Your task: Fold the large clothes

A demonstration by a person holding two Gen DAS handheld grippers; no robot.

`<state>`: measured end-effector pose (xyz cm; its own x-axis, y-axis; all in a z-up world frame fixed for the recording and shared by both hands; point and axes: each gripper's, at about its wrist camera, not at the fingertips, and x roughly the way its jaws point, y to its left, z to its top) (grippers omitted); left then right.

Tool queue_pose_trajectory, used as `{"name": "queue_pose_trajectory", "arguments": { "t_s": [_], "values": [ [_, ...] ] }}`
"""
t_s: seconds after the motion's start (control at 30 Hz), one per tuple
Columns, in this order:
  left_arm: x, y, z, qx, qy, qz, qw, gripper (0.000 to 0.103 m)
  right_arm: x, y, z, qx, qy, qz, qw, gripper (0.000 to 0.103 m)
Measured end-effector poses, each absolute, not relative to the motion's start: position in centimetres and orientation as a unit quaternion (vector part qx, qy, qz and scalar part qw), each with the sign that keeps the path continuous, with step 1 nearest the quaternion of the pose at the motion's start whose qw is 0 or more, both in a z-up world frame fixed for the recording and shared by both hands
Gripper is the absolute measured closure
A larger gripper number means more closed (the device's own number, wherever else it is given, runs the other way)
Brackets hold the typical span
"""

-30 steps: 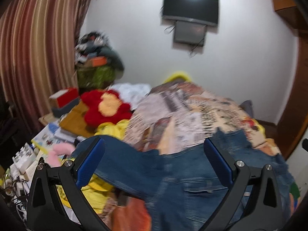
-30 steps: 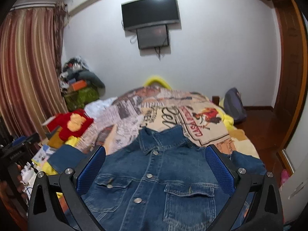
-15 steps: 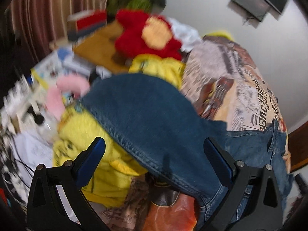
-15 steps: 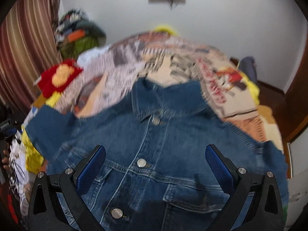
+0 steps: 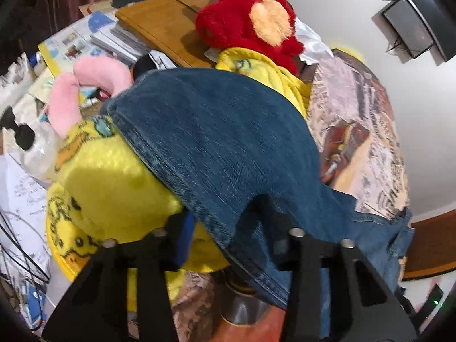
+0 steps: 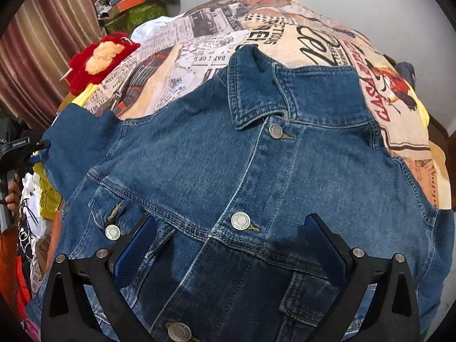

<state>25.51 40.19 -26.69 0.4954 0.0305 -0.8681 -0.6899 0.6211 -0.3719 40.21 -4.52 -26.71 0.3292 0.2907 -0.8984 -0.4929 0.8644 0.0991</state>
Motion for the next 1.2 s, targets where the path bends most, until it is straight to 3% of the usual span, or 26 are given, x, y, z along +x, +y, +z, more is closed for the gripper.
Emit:
{"name": "queue_pose_trajectory", "arguments": {
  "t_s": [0.27,0.67,1.2],
  "values": [
    [27.6,33.6,-21.2,-0.108,0.436,0.298,0.842,0.089,40.6,-5.0,-27.7,-0.072,0.564,0.236,0.788,0.000],
    [31.5,23.4,-11.6,-0.035,0.340,0.177,0.923,0.095,39.1,-7.5,-24.1,-0.061,0.528,0.228,0.815,0.000],
    [36.1,4.9,-21.7,-0.024,0.480,-0.097,0.872,0.095,35.9,-11.6,-21.2,-0.097,0.459,0.184,0.864,0.000]
  ]
}}
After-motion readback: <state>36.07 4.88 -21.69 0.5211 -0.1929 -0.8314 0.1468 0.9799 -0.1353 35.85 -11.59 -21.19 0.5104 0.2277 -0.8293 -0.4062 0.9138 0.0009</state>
